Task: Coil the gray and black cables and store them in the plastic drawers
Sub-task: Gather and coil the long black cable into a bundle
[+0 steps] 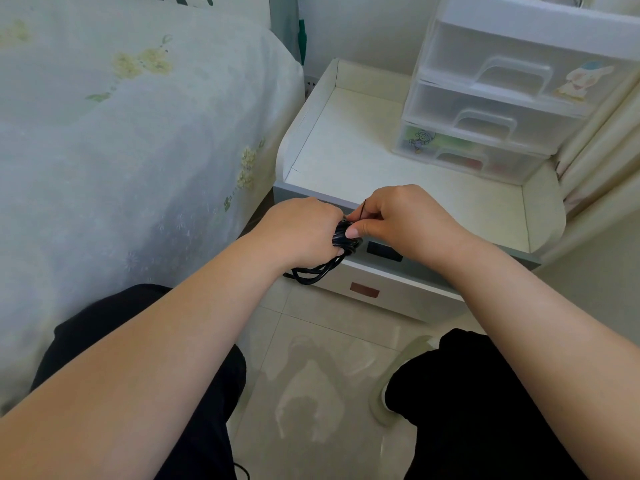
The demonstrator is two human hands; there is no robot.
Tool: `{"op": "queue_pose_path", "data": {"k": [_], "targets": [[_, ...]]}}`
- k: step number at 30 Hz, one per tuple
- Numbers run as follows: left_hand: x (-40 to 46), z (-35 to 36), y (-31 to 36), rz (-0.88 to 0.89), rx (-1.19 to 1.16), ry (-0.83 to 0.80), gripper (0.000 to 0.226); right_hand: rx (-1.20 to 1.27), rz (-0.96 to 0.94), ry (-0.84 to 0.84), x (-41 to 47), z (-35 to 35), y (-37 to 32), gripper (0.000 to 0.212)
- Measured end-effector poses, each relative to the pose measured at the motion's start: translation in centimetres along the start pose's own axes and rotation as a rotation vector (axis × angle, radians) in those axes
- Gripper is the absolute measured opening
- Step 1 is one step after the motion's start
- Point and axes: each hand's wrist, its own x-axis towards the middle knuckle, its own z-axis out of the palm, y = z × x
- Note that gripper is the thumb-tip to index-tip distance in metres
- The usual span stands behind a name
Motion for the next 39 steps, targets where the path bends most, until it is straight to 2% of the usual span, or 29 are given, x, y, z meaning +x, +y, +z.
{"op": "queue_pose_path", "data": {"k": [7, 12, 15, 20, 24, 29, 31, 33, 39], "targets": [[-0.1, 0.2, 0.1, 0.005, 0.044, 0.025, 0.023, -0.030, 0.052, 0.024, 0.2, -0.2, -0.4, 0.024], [-0.3, 0.6, 0.4, -0.035, 0.095, 0.003, 0.023, -0.241, 0.025, -0.059, 0.2, 0.2, -0.9, 0.030], [-0.4, 0.8, 0.4, -0.050, 0.140, 0.035, 0.021, -0.189, 0.049, -0.119, 0.2, 0.5, -0.6, 0.035], [-0.6, 0.7, 1.0, -0.094, 0.213, 0.079, 0.012, 0.165, 0.220, -0.182, 0.3, 0.7, -0.6, 0.041], [-0.8, 0.5, 2.1, -0.108, 0.303, 0.047, 0.004, 0.627, 0.563, -0.207, 0.1, 2.2, -0.7, 0.037], [0.0, -0.5, 2.7, -0.094, 0.422, 0.058, 0.016, 1.272, 0.801, -0.240, -0.8, 2.6, -1.3, 0.035], [0.1, -0.8, 2.6, -0.070, 0.451, 0.088, 0.020, 1.493, 0.844, -0.255, -1.2, 2.1, -1.4, 0.037], [0.0, -1.0, 2.5, -0.065, 0.430, 0.127, 0.020, 1.614, 0.854, -0.259, -1.4, 1.7, -1.4, 0.041], [0.0, -1.2, 2.3, -0.070, 0.317, 0.255, 0.017, 1.712, 0.789, -0.193, -1.2, 1.7, -1.3, 0.040]]}}
